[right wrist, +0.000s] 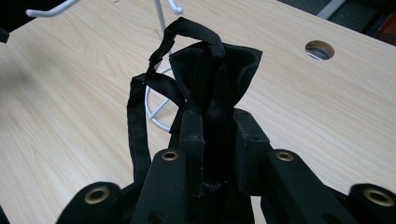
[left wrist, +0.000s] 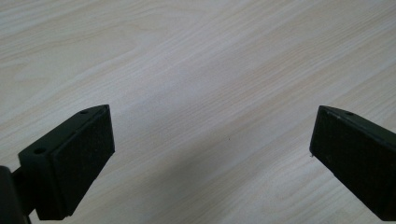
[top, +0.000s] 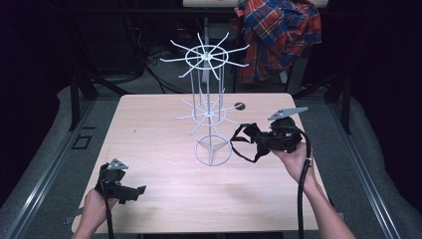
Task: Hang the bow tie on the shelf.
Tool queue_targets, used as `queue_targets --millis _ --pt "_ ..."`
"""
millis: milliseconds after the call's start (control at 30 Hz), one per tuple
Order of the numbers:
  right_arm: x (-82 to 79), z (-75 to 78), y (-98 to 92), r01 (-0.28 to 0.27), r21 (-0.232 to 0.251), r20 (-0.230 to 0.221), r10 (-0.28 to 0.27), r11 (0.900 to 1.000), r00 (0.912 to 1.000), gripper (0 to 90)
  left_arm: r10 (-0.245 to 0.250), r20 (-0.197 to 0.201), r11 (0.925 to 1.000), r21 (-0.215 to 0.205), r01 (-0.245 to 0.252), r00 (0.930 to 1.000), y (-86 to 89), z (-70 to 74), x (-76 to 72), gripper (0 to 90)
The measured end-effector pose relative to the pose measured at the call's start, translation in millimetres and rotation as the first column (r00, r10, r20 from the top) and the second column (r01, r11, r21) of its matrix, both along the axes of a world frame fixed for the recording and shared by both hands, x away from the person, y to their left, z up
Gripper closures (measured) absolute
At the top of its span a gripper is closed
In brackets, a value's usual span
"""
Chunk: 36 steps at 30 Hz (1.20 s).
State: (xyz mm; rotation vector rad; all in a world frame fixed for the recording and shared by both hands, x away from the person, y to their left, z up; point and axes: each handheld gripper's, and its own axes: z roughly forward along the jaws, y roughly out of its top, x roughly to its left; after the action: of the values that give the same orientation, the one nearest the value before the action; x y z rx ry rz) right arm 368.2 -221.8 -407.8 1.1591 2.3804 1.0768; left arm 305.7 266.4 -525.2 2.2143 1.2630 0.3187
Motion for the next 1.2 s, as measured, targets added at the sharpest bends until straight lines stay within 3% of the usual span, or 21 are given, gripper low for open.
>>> queue_targets --millis 400,867,1200 --pt "-5.2 7.6 1.5 -0.005 0.013 0.013 0.005 1.0 0.9999 75.9 -0.011 -0.005 0.9999 -0.004 0.011 0.9999 -0.5 0.9 -0.2 0.0" --pt "13.6 8.4 13.8 0.001 0.014 -0.002 -0.001 1.0 1.0 75.9 -0.007 -0.012 1.0 -0.002 0.007 0.9999 -0.2 0.3 0.3 0.0" --pt "20.1 6.2 12.0 0.014 0.008 -0.01 -0.014 1.0 0.9998 75.9 -0.01 -0.015 0.9999 0.001 0.01 0.9998 -0.9 -0.2 0.5 0.0"
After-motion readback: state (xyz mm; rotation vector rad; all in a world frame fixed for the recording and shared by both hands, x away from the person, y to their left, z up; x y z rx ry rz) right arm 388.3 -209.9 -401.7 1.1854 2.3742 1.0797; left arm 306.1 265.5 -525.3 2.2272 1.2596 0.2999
